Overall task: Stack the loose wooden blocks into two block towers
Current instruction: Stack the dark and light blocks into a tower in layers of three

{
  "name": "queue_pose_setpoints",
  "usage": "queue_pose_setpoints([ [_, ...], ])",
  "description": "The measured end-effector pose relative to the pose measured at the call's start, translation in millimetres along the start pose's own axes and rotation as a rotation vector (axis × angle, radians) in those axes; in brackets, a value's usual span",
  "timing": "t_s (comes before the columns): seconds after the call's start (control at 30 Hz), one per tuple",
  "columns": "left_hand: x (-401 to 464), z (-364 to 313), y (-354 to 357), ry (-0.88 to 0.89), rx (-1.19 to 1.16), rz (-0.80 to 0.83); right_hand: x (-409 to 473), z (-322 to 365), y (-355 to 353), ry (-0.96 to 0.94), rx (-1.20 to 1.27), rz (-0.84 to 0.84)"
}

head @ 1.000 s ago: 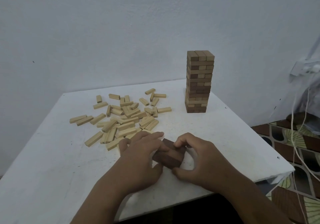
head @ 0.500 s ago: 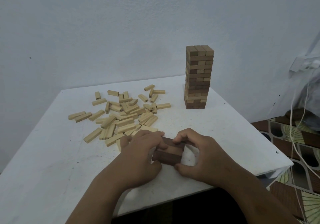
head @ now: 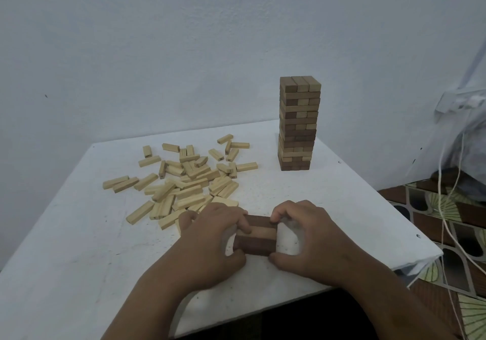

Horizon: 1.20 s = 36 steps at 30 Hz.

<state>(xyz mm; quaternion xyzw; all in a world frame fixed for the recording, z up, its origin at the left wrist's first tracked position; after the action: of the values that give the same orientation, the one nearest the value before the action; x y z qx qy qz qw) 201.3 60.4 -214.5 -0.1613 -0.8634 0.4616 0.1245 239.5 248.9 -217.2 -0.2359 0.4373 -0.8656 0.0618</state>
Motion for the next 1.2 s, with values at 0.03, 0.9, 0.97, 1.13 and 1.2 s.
queue_pose_setpoints([
  [0.03, 0.4, -0.1, -0.4, -0.009, -0.010, 0.002, 0.0, -0.4, -0.4, 0.015, 0.019, 0.000],
  [0.9, 164.8, -126.9, -113.0, 0.023, -0.842, -0.096, 120.0, -24.7, -201.4, -0.030, 0.276, -0.459],
  [0.97, 178.5, -128.3, -111.2, 0.003, -0.860, -0.107, 132.2, -36.9, -204.5, -0.006, 0.290, -0.437],
  [1.13, 204.1, -124.6, -97.6, -0.052, -0.852, -0.113, 151.9, -66.6, -199.4, 0.046, 0.333, -0.383],
  [1.2, 211.5, -121.3, -91.2, -0.074, -0.841, -0.115, 155.0, -76.1, -196.1, 0.062, 0.348, -0.372],
])
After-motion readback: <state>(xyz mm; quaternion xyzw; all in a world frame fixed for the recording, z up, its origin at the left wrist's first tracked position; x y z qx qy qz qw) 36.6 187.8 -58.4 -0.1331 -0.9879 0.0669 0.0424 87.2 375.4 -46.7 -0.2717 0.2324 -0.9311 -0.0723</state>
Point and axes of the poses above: each hand's wrist, its own x-axis towards the middle knuckle, its own y-axis out of the palm, z = x × y, the point moved 5 cm from there along x, towards the middle knuckle, and after that the axes turned 13 degrees about -y, right-handed, at the moved point
